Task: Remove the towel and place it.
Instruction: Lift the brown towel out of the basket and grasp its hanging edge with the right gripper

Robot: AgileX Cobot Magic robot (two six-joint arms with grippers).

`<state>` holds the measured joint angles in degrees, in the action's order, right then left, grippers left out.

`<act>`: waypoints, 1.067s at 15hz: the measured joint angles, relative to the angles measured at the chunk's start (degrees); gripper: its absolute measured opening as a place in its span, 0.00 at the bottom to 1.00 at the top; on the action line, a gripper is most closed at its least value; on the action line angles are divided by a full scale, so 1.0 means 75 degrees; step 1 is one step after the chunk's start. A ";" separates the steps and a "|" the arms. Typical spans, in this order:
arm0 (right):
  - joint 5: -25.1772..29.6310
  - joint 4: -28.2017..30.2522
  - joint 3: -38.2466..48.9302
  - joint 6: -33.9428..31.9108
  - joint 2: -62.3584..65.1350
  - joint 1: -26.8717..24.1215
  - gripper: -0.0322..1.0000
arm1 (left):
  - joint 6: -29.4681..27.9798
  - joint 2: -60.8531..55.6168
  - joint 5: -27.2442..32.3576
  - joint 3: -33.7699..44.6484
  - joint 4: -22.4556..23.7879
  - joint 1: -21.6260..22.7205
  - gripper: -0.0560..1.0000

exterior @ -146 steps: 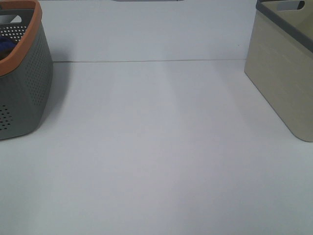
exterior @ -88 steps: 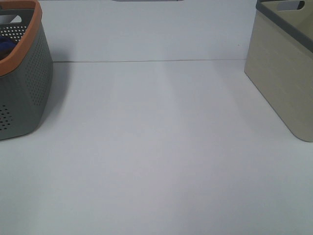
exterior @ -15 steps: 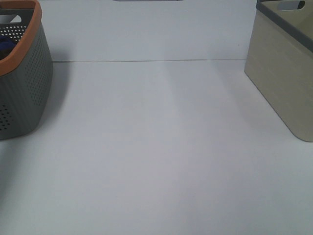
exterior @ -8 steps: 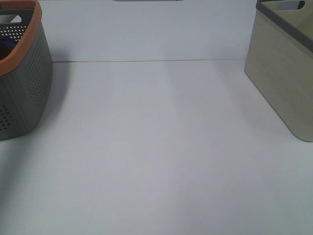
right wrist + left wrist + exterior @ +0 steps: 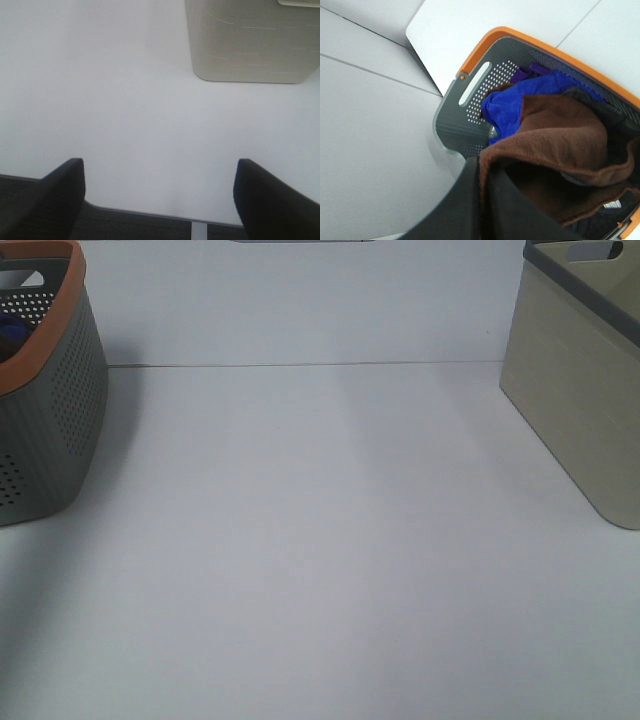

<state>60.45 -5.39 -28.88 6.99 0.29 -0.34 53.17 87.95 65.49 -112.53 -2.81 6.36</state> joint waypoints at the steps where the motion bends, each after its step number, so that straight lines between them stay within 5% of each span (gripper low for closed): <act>1: 0.0000 0.0000 0.0000 0.0000 0.0000 0.0000 0.72 | 0.0000 -0.0214 -0.0015 0.0000 -0.0199 0.0000 0.05; 7: 0.0000 0.0000 0.0000 0.0000 0.0000 0.0000 0.72 | 0.1780 -0.1261 -0.0749 -0.0008 -0.2643 0.0000 0.05; 11: -0.0244 -0.0405 -0.0115 0.0023 -0.0038 0.0000 0.72 | 0.2284 -0.1337 -0.0993 -0.0222 -0.4026 0.0000 0.05; 14: -0.0665 -0.1589 -0.0267 0.0825 -0.0901 0.0000 0.72 | 0.2995 -0.1222 -0.0642 -0.0252 -0.4607 -0.0527 0.05; 16: -0.1047 -0.3163 -0.0435 0.2284 -0.1979 0.0000 0.72 | 0.3583 -0.0917 -0.0604 -0.0252 -0.4591 -0.1482 0.05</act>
<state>52.60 -29.11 -32.14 24.12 -14.55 -0.34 80.04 81.07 60.96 -114.42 -37.24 -4.76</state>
